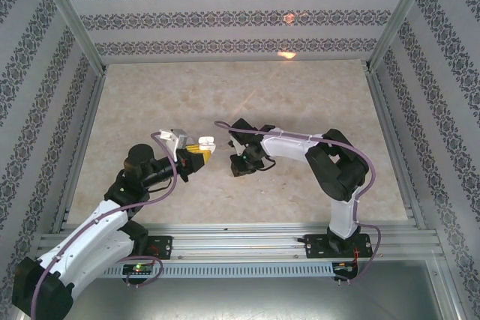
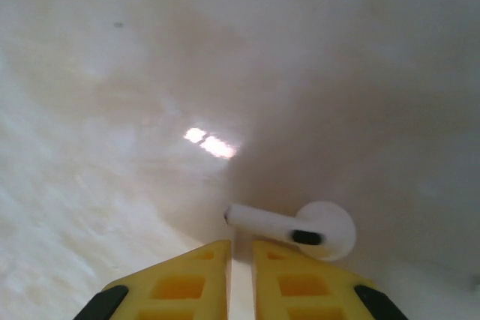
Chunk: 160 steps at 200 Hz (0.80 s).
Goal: Insert wireless bluetooth earbuds into charging case
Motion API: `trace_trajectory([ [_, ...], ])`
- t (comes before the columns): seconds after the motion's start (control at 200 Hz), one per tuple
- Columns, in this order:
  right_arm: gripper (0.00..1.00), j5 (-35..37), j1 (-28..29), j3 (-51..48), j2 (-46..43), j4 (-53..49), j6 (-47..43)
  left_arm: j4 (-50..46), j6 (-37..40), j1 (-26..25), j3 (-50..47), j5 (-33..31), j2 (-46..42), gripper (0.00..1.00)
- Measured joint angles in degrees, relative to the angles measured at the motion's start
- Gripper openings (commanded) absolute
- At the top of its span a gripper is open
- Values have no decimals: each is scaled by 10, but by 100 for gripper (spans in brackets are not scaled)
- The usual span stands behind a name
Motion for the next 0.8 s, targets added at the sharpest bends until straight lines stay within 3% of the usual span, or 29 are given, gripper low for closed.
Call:
trace_trajectory([
  [0.47,24,44,-24,32,-12,-61,-15,0,0,0,0,0,-3,0],
  [0.799,38,42,-30,44,-25,-65,14,0,2,0,0,2,1,0],
])
